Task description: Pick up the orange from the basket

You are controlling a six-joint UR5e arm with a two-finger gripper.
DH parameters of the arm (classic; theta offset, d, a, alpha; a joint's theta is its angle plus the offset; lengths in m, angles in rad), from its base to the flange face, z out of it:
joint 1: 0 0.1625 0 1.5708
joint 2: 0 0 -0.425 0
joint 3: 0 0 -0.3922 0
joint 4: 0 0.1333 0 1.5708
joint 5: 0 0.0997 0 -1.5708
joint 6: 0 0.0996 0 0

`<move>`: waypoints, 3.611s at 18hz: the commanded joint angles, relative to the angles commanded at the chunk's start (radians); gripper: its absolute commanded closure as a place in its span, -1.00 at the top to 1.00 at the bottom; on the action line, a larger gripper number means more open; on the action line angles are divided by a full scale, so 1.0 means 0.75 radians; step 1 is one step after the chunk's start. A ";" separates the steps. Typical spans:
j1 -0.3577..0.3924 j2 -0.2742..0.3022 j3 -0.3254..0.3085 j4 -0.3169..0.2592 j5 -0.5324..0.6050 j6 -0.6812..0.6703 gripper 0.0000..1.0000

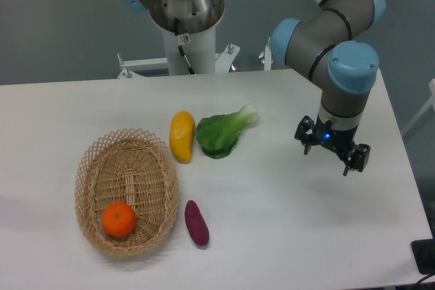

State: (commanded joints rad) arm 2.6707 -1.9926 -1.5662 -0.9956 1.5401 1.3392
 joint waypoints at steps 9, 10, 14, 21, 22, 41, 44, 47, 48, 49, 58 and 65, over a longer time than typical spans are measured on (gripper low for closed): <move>-0.008 0.002 -0.018 0.000 -0.004 -0.084 1.00; -0.008 0.004 -0.020 0.000 -0.004 -0.100 1.00; -0.045 0.006 -0.020 0.000 -0.004 -0.172 1.00; -0.161 -0.006 -0.022 0.057 -0.008 -0.409 1.00; -0.180 -0.008 -0.031 0.084 -0.008 -0.419 1.00; -0.662 -0.086 -0.004 0.119 -0.158 -0.904 1.00; -0.734 -0.108 0.000 0.119 -0.162 -0.916 1.00; -0.789 -0.141 -0.004 0.119 -0.164 -0.918 1.00; -0.804 -0.147 -0.004 0.119 -0.168 -0.918 1.00; -0.814 -0.151 -0.004 0.119 -0.170 -0.918 1.00; -0.859 -0.202 -0.002 0.121 -0.164 -0.982 1.00; -0.861 -0.231 0.012 0.123 -0.153 -1.041 1.00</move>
State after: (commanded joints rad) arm 2.0249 -2.1659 -1.5570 -0.9035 1.4250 0.5584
